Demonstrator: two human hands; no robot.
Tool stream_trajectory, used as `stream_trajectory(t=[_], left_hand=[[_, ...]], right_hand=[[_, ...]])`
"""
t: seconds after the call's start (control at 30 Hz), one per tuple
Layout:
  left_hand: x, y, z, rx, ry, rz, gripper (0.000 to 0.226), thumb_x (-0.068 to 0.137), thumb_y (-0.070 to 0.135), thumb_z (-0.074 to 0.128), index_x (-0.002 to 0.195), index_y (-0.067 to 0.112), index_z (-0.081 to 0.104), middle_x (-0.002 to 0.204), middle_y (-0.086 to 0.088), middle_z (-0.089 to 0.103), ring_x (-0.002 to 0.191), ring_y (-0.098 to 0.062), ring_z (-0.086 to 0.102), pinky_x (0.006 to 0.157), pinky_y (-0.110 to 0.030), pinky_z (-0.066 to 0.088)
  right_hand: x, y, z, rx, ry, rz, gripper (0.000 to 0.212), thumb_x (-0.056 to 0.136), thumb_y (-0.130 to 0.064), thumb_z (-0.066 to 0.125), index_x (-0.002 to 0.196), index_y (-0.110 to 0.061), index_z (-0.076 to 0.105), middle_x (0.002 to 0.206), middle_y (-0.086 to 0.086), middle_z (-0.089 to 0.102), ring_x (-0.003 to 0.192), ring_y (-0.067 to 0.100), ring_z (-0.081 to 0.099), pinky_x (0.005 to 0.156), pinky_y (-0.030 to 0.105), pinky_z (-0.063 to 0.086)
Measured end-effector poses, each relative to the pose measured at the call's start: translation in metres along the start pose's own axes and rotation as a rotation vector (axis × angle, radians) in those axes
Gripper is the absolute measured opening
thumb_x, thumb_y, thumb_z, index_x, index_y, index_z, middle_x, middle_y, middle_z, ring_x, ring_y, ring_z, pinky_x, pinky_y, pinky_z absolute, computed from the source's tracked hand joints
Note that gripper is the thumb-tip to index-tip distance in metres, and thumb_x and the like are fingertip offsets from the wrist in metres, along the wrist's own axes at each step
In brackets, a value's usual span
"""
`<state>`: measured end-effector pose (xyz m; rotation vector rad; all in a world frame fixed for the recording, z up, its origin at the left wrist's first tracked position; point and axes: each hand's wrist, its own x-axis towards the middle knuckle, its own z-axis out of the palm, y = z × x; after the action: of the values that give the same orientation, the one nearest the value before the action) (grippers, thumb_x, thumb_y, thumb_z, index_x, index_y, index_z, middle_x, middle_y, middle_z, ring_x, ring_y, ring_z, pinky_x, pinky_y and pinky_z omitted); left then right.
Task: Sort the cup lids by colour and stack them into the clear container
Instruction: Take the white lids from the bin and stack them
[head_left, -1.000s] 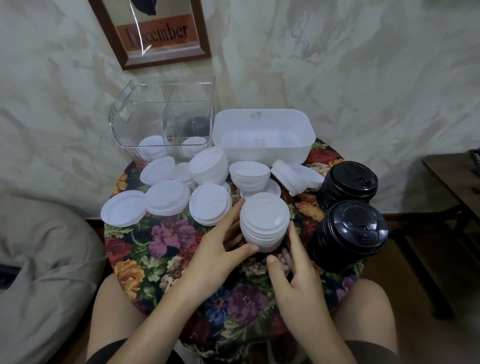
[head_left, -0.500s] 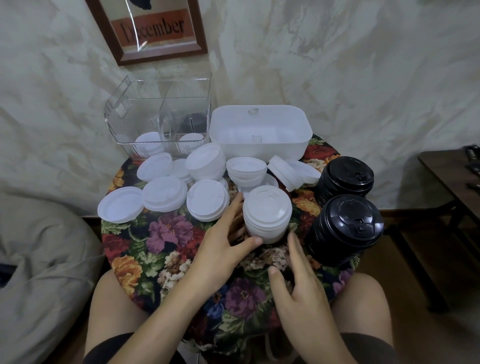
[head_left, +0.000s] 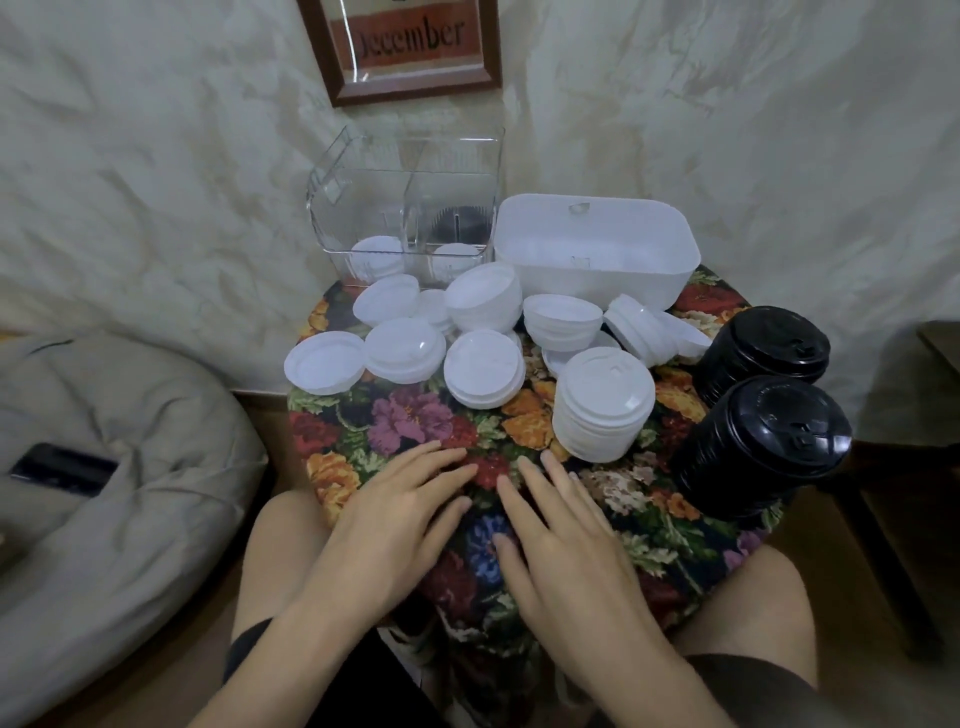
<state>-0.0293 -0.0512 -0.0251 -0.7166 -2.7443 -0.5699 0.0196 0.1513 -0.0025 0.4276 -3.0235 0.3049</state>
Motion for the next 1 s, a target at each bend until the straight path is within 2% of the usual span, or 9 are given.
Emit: stream_trajectory(t=[0.07,0.2,0.27,0.37,0.5,0.6,0.73,0.9,1.0], left_hand=[[0.001,-0.010,-0.003,-0.008,0.035,-0.008,0.040,0.102,0.042,0.048,0.127,0.023,0.073,0.131,0.007,0.068,0.126,-0.017,0.060,0.108,-0.036,0.050],[0.008,-0.023,-0.010,-0.016,0.088,-0.028,0.035,0.100,0.037,0.051,0.122,0.022,0.075,0.122,0.009,0.071,0.114,-0.014,0.066,0.098,-0.035,0.054],[0.012,-0.028,-0.012,-0.027,0.136,-0.041,0.033,0.100,0.035,0.051,0.119,0.022,0.075,0.119,0.008,0.072,0.111,-0.013,0.066,0.096,-0.030,0.052],[0.020,-0.034,-0.010,-0.059,0.174,-0.065,0.031,0.100,0.033,0.051,0.117,0.022,0.076,0.115,0.010,0.073,0.108,-0.009,0.064,0.096,-0.025,0.050],[0.027,-0.038,-0.006,-0.085,0.190,-0.079,0.028,0.100,0.033,0.053,0.113,0.024,0.077,0.111,0.014,0.072,0.105,-0.006,0.062,0.096,-0.012,0.038],[0.029,-0.039,-0.003,-0.102,0.189,-0.092,0.027,0.100,0.033,0.054,0.113,0.025,0.077,0.110,0.015,0.072,0.102,-0.009,0.063,0.094,-0.015,0.040],[0.028,-0.039,-0.003,-0.145,0.209,-0.109,0.025,0.100,0.032,0.055,0.112,0.027,0.076,0.109,0.019,0.071,0.101,-0.006,0.062,0.094,-0.012,0.039],[0.027,-0.037,-0.006,-0.206,0.241,-0.203,0.023,0.099,0.034,0.058,0.114,0.029,0.075,0.110,0.025,0.066,0.102,0.002,0.058,0.093,-0.003,0.033],[0.029,-0.038,-0.005,-0.216,0.236,-0.231,0.022,0.098,0.031,0.061,0.114,0.030,0.075,0.110,0.027,0.065,0.102,0.003,0.058,0.092,-0.002,0.033]], right_hand=[[0.014,-0.006,0.002,0.017,0.029,-0.053,0.056,0.099,-0.043,0.036,0.142,-0.017,0.060,0.151,0.005,0.054,0.146,0.026,0.045,0.115,0.037,0.034],[0.047,-0.014,0.004,0.185,0.145,-0.054,0.051,0.102,-0.033,0.048,0.151,-0.018,0.048,0.160,0.009,0.041,0.149,0.029,0.037,0.116,0.044,0.042],[0.065,-0.017,0.006,0.217,0.162,-0.013,0.057,0.102,-0.032,0.053,0.155,-0.019,0.039,0.166,0.011,0.029,0.153,0.033,0.028,0.117,0.047,0.038],[0.087,-0.019,0.011,0.162,0.177,0.025,0.062,0.099,-0.032,0.055,0.157,-0.018,0.036,0.169,0.016,0.019,0.156,0.044,0.013,0.119,0.057,0.032],[0.107,-0.013,0.015,0.114,0.180,0.075,0.065,0.099,-0.031,0.057,0.158,-0.018,0.034,0.169,0.021,0.011,0.153,0.052,0.008,0.119,0.064,0.027],[0.115,-0.011,0.021,0.128,0.124,0.081,0.063,0.101,-0.031,0.054,0.159,-0.019,0.032,0.170,0.020,0.007,0.154,0.050,0.004,0.120,0.064,0.024],[0.111,-0.010,0.023,0.143,0.145,0.085,0.060,0.101,-0.031,0.055,0.157,-0.019,0.038,0.170,0.015,0.017,0.155,0.044,0.010,0.118,0.060,0.031],[0.090,-0.014,0.020,0.177,0.217,0.092,0.053,0.097,-0.030,0.061,0.148,-0.017,0.050,0.164,0.013,0.033,0.146,0.039,0.034,0.113,0.055,0.041],[0.088,-0.016,0.019,0.201,0.241,0.093,0.056,0.097,-0.031,0.062,0.150,-0.017,0.047,0.165,0.013,0.029,0.143,0.036,0.038,0.112,0.050,0.041]])
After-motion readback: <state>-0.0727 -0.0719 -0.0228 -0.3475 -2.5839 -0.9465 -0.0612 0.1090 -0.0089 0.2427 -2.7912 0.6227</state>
